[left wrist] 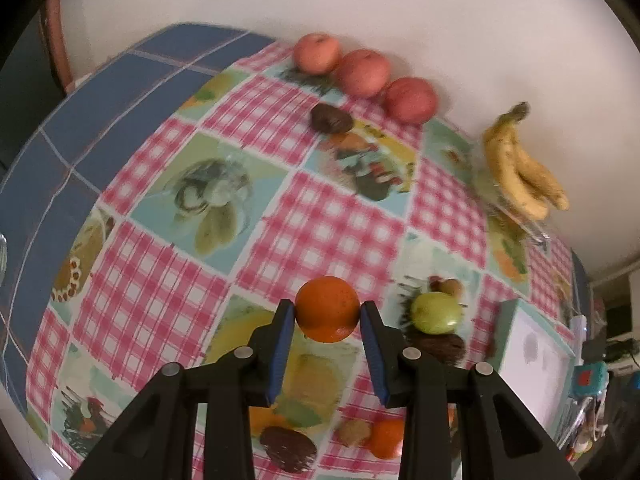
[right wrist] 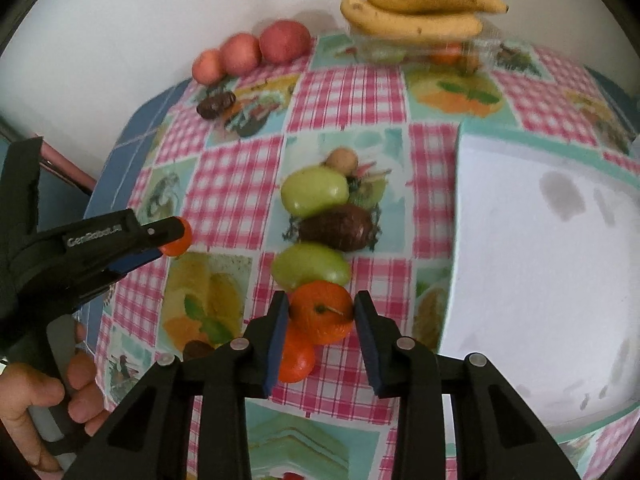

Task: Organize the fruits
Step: 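Close the left gripper on the orange while the right gripper closes on another orange, then lift the orange with the left tool while the right tool carries its orange over the tray, then lower the orange into the tray and open the left gripper while the right gripper releases its orange, then move both open tools back toward the remaining fruit, then grasp the dark brown avocado with the left gripper while the right gripper grasps an orange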

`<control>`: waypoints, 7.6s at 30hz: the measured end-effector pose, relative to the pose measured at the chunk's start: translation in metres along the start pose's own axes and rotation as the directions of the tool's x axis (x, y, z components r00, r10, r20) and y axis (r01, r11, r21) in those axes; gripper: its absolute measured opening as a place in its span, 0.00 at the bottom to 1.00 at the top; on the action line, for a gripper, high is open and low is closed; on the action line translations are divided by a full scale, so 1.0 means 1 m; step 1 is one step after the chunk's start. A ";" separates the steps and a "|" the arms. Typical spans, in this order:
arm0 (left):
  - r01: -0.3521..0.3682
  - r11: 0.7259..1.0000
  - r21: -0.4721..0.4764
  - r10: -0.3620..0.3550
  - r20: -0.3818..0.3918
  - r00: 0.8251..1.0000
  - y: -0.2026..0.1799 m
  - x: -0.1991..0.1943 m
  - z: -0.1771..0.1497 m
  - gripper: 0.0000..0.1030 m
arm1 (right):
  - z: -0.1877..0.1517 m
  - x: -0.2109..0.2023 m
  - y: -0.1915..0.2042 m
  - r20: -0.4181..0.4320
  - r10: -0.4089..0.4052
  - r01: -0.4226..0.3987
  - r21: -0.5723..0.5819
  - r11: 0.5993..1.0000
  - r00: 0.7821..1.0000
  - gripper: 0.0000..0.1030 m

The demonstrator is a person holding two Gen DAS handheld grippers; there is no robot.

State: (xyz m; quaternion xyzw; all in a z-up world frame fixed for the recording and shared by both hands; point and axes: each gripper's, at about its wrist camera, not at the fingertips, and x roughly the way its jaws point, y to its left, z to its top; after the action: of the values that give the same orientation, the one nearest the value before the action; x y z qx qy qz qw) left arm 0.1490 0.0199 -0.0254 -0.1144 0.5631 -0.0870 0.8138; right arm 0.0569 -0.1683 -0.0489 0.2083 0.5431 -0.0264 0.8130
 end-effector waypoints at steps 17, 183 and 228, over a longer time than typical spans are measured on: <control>0.041 0.999 0.025 -0.040 -0.054 0.998 -0.015 0.003 -0.015 0.35 | -0.006 0.001 -0.028 -0.068 -0.050 0.052 0.030 0.998 0.996 0.30; -0.167 0.978 0.127 0.135 0.224 0.965 -0.013 -0.043 -0.010 1.00 | -0.011 -0.064 -0.109 0.261 -0.216 0.176 0.169 0.970 0.941 0.93; 0.026 0.993 -0.118 -0.046 -0.175 0.984 0.036 0.025 -0.066 0.72 | -0.046 0.035 0.021 -0.040 0.004 -0.009 -0.142 0.990 0.999 0.39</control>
State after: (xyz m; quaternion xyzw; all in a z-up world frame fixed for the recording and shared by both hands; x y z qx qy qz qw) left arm 0.0966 0.0419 -0.0808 -0.1631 0.6351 -0.0788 0.7508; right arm 0.0364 -0.1262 -0.0887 0.1520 0.5591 0.0193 0.8148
